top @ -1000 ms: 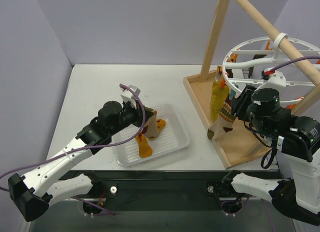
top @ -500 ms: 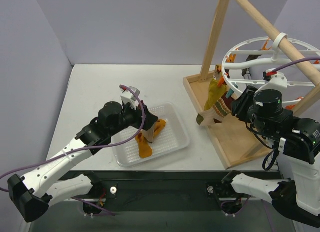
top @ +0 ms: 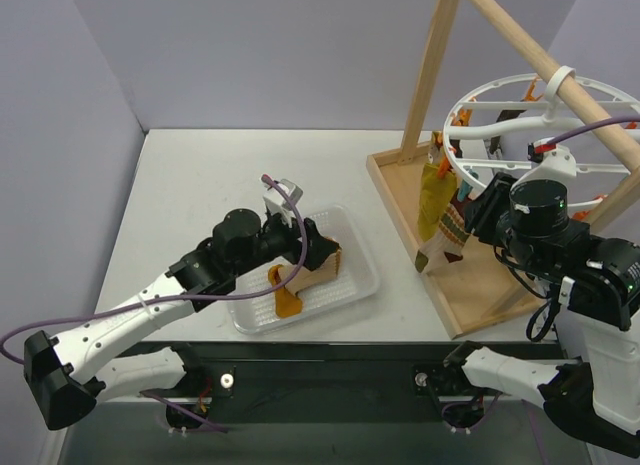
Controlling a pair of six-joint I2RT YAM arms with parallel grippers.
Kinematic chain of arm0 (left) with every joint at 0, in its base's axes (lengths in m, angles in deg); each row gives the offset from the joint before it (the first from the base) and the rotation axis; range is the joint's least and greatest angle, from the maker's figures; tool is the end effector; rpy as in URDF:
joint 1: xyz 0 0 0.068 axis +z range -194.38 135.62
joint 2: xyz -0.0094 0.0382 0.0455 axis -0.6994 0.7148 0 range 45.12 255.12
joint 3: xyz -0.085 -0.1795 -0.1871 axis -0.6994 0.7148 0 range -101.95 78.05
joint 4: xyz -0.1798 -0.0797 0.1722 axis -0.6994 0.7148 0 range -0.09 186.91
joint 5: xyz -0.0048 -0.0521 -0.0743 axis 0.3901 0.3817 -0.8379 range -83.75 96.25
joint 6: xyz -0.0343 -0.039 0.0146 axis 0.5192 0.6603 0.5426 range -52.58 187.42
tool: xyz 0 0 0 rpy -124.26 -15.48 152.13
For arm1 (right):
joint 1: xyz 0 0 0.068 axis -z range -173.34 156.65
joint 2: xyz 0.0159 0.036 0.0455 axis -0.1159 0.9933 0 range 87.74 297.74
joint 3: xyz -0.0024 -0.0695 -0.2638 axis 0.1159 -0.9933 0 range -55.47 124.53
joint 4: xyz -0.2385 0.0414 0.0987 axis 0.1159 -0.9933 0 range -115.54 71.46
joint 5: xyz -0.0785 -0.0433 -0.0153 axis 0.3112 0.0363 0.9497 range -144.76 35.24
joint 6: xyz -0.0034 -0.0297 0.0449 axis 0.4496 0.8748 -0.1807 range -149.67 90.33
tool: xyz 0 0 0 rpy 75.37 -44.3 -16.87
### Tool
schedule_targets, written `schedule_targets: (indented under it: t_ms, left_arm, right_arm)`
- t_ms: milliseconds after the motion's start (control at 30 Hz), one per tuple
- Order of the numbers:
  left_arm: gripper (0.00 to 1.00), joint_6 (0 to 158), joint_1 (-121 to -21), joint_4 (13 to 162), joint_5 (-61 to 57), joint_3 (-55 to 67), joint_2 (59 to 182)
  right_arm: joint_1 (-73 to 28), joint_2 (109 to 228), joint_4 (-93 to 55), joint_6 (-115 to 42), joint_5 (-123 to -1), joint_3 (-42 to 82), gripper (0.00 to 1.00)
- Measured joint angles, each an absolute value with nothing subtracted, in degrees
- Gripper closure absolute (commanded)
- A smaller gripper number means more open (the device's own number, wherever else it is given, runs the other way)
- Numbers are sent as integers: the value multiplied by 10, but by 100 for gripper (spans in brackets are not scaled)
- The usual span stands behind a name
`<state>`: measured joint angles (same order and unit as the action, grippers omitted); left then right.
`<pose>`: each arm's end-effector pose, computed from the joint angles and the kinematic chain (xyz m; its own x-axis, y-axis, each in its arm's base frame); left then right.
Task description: Remove the socks clipped to the hanger
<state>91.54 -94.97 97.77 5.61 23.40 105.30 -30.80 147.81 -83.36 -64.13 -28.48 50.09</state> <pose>0.1551 -0.1895 0.3533 -0.4527 -0.0928 -0.8868 0.6514 0.6447 -0.4000 0.1027 0.0588 0.5240 -0.3376 0.3804 -0.8610 -0.0275 0.9103 0.4130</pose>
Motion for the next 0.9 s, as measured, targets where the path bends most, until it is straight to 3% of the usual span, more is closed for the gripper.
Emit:
schedule_targets:
  t_ms: [200,433,900]
  left_arm:
    - [3,882,-1010,761,-44,259,1119]
    - [3,841,-1042,576,-140,183,1276]
    - [3,726,-1043,410,-213,72,1453]
  right_arm:
    - [-304,1472,-833,-637,-304,503,99]
    - [-302,1455,-827,-623,-336,508,99]
    - [-300,1448,-825,-609,-354,509,99]
